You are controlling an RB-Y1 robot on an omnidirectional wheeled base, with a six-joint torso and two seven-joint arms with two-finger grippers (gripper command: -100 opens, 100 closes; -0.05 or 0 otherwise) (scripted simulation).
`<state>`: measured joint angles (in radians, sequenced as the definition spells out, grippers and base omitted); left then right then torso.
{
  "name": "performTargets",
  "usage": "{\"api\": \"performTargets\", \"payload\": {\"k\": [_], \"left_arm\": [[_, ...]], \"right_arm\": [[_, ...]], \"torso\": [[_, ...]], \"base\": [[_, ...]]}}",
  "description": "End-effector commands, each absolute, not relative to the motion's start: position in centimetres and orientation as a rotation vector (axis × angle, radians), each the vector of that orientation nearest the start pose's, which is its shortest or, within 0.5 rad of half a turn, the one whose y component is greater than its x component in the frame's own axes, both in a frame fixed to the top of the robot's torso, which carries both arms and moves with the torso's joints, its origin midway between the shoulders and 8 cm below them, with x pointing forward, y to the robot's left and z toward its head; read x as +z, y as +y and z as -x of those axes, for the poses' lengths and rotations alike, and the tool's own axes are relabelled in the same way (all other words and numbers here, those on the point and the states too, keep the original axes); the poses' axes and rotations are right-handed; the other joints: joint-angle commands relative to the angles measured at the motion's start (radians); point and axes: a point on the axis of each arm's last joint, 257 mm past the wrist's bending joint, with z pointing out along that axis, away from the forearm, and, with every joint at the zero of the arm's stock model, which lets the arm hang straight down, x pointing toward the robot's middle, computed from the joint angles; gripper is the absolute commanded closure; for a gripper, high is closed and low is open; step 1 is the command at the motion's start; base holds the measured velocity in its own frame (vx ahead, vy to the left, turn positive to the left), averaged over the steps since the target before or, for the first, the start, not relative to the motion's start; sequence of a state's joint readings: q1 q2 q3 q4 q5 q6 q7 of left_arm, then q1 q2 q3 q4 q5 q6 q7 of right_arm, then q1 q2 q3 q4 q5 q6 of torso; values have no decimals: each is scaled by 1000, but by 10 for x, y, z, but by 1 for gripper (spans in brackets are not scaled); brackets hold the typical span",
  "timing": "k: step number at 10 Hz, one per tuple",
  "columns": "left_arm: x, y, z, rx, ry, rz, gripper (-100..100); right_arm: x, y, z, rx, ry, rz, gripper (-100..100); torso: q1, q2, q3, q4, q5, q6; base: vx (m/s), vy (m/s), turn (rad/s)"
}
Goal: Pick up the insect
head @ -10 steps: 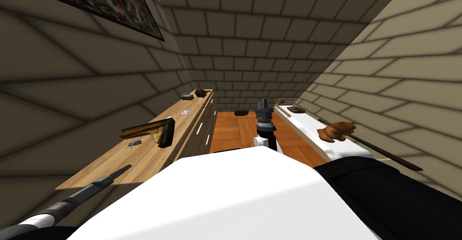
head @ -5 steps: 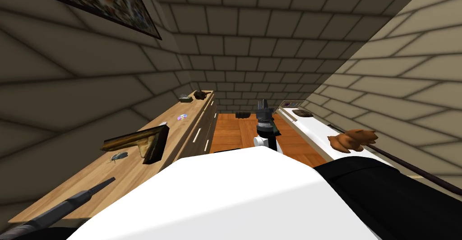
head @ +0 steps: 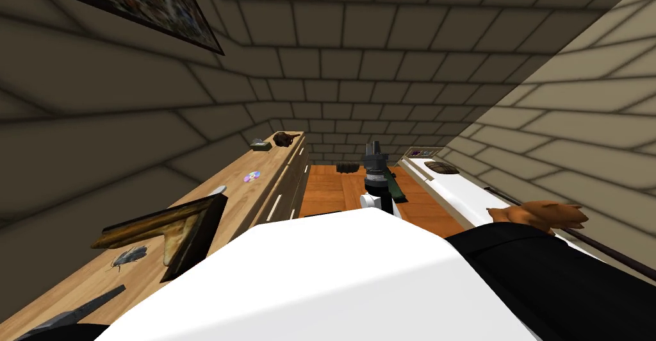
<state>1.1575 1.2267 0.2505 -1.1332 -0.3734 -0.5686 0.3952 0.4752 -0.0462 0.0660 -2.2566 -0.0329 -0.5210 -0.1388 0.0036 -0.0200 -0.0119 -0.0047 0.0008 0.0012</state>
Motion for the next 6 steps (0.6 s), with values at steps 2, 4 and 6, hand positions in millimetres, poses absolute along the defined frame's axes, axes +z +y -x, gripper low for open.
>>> {"api": "performTargets", "payload": {"k": [2, 4, 6], "left_arm": [[-300, 740, 15, 183, 2487, 883, -100], [-301, 746, 40, 217, 2520, 930, -100], [-302, 750, 63, 247, 2545, 975, -100]], "right_arm": [[25, -254, -349, 1533, 585, -693, 0], [25, -254, -349, 1533, 585, -693, 0], [25, -254, -349, 1533, 585, -693, 0]], "torso": [[0, -2, -1, 0, 0, 0], [0, -1, -1, 0, 0, 0], [3, 3, 1, 0, 0, 0]], "base": [[304, -9, 43], [259, 7, 24], [214, 50, 11]]}}
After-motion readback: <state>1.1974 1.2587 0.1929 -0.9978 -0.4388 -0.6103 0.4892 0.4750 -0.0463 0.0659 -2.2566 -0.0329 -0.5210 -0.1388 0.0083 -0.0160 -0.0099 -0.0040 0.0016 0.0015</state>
